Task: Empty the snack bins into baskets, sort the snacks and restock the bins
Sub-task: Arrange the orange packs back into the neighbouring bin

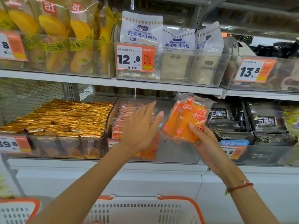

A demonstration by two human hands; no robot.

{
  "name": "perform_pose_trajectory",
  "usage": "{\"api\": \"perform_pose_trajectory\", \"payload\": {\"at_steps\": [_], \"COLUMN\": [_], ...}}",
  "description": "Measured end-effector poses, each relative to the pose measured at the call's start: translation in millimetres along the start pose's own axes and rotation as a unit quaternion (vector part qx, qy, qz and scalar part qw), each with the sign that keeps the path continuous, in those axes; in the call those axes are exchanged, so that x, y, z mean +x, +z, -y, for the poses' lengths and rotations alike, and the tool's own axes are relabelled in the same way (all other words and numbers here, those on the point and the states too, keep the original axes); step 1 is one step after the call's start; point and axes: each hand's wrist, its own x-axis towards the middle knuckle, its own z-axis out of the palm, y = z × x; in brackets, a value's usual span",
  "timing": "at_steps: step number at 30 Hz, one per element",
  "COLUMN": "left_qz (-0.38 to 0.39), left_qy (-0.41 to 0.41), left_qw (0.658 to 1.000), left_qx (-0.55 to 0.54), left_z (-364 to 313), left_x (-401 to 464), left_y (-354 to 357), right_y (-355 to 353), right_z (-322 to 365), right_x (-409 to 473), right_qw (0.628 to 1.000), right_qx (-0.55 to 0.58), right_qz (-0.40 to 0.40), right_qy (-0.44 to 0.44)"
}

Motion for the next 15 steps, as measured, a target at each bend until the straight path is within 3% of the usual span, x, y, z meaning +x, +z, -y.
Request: {"api": "perform_pose_trajectory", "payload": {"at_steps": [3,6,11,15], "left_qz": [0.059,0.051,0.059,0.088], "left_qy": [-0.035,-0.057,-0.098,-0.095], "left_qw": [0.968,0.922,0.881,0.875], "left_qx": [-0.241,-0.380,-0.459,-0.467], "left_z": [-32.1,-40.1,-24.2,-29.0], "left_x": [-7.5,-10.2,-18.1,-22.7], "left_y": [-4.6,4.7,4.1,1.6], "right_y": [22.4,48.0,52.5,43.1], "right_z": [-3.3,-10.2,-5.0,6.2], "right_x": [-5.9,-10.4,-14.1,-5.9], "right_qw": [0.999,1.000,0.996,0.994], "right_qx": [0.020,0.006,-0.055,-0.079], "right_qz": [0.030,0.022,0.069,0.081], "right_qy": [-0.005,-0.015,0.006,0.006]}}
